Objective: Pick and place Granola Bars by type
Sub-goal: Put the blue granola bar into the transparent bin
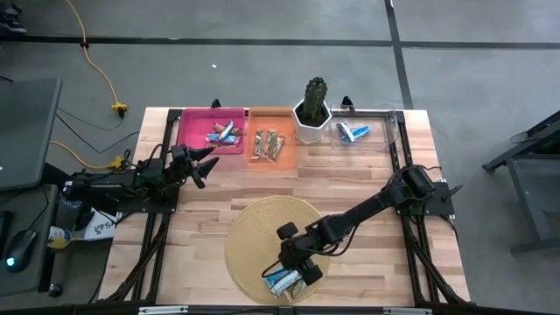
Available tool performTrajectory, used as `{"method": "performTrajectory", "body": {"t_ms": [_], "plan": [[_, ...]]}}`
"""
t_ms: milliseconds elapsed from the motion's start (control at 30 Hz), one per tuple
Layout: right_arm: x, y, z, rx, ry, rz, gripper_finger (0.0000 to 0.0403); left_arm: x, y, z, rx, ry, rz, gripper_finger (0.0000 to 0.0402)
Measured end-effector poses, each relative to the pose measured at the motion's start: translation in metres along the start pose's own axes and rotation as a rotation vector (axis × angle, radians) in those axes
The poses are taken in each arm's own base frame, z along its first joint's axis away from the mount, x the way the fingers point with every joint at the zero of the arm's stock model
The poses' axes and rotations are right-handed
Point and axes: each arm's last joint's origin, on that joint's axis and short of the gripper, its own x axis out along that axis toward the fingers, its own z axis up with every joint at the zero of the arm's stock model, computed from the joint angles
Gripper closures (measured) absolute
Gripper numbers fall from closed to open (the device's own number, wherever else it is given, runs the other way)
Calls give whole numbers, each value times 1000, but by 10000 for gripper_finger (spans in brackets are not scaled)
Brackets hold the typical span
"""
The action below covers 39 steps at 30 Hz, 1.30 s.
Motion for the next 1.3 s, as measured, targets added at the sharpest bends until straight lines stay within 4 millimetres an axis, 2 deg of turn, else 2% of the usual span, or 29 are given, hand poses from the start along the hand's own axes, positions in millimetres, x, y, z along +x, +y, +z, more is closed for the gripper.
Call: {"method": "performTrajectory", "body": {"t_ms": [200, 500, 700, 1300], "plan": [[8, 0, -13, 15, 22, -20, 224, 0, 0, 0, 0, 0, 0, 156], [8, 2, -12, 46, -3, 34, 224, 0, 0, 0, 0, 0, 0, 156], [17, 7, -14, 26, 1, 43, 224, 0, 0, 0, 0, 0, 0, 156], [31, 6, -18, 47, 0, 36, 224, 0, 0, 0, 0, 0, 0, 156]]}}
